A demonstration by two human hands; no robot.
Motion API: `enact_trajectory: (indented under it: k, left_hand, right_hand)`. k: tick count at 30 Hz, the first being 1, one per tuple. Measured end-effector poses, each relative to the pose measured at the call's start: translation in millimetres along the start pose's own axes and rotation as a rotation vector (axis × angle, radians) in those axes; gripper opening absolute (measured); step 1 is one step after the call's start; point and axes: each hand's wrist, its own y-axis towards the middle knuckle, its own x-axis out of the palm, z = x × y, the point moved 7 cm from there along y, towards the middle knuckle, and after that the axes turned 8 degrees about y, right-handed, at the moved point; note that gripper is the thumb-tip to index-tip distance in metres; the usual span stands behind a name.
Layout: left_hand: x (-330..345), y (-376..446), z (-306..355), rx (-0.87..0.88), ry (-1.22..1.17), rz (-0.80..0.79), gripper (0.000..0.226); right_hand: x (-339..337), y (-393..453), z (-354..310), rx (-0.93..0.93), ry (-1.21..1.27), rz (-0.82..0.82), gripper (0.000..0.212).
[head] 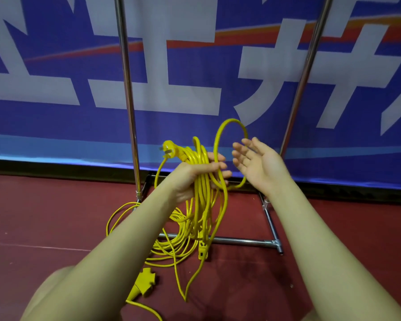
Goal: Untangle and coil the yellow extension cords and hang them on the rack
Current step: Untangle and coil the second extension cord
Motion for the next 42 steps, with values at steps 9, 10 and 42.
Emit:
enact_trajectory:
  k: [9, 10, 42]
  left_hand:
    - [-39, -1, 35, 0.183, -0.308, 0.273, 0.015]
    - [-42, -1, 36, 0.195, -0.317, 0.292, 0.015]
    - [8, -18, -13, -0.198, 0.279, -0.16, 0.022]
  right_hand:
    - [24, -14, 44, 0.139, -0.339, -0.261, 0.009]
    - [26, -15, 44, 0.119, -0.363, -0.287, 0.005]
    - [22, 1, 6, 0.015, 0.556, -0.11, 0.022]
